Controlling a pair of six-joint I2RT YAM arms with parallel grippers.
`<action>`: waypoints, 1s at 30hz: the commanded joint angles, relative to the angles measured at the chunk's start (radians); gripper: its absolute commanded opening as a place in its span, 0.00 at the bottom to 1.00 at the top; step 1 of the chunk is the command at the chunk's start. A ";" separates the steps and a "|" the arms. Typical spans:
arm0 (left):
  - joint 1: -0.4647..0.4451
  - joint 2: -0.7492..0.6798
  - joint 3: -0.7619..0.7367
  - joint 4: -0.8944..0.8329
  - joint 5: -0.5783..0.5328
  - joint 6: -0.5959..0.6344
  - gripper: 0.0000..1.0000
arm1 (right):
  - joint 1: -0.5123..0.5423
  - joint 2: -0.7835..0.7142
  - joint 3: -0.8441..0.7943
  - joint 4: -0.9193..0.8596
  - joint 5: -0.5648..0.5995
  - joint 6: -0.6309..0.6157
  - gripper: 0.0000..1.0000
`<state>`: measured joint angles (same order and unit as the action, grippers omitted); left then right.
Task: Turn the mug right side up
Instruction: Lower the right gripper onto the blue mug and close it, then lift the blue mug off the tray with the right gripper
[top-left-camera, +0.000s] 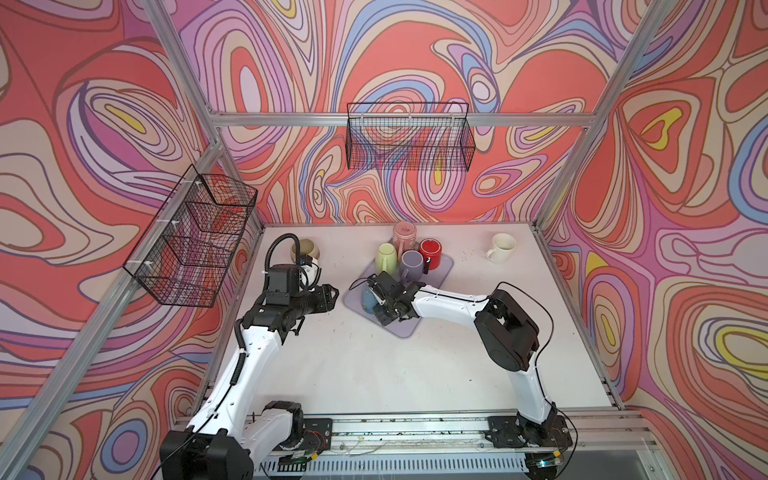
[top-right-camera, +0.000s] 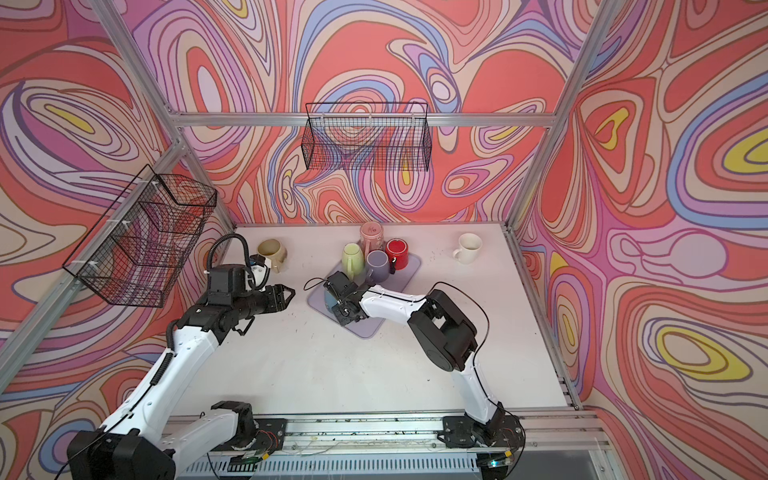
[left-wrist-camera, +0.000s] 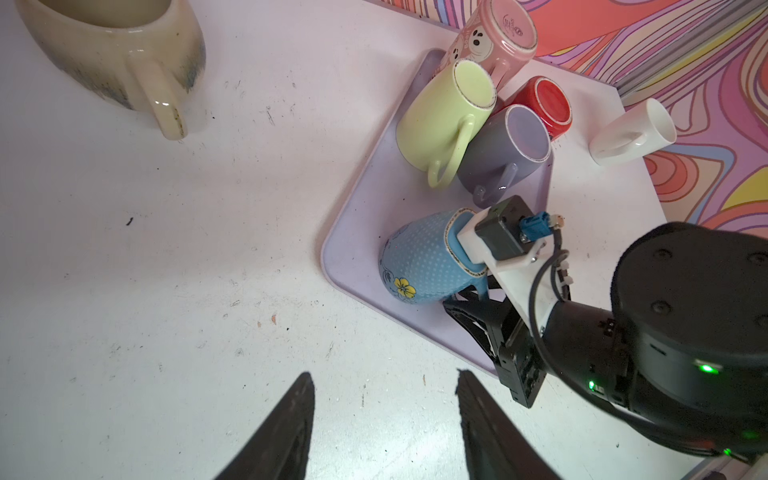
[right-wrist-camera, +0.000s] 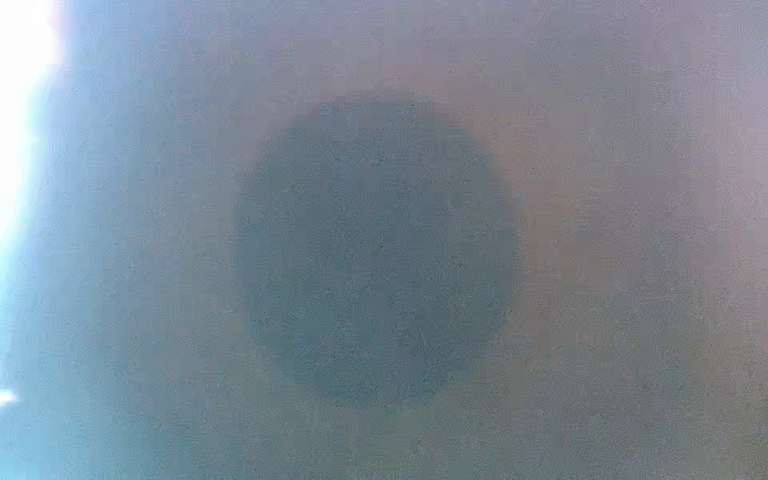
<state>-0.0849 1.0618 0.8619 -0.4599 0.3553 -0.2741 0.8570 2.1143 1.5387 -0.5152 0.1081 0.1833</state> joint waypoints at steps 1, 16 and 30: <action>0.005 -0.005 -0.001 0.003 0.005 0.002 0.57 | -0.006 -0.021 0.010 0.010 0.009 -0.003 0.21; 0.002 -0.114 -0.134 0.106 0.011 -0.159 0.54 | -0.126 -0.175 -0.135 0.135 -0.270 0.054 0.14; -0.041 -0.056 -0.164 0.234 0.099 -0.238 0.55 | -0.197 -0.337 -0.313 0.342 -0.463 0.132 0.13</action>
<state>-0.1188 0.9981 0.7208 -0.2977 0.4187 -0.4725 0.6785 1.8286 1.2407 -0.2890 -0.2901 0.2993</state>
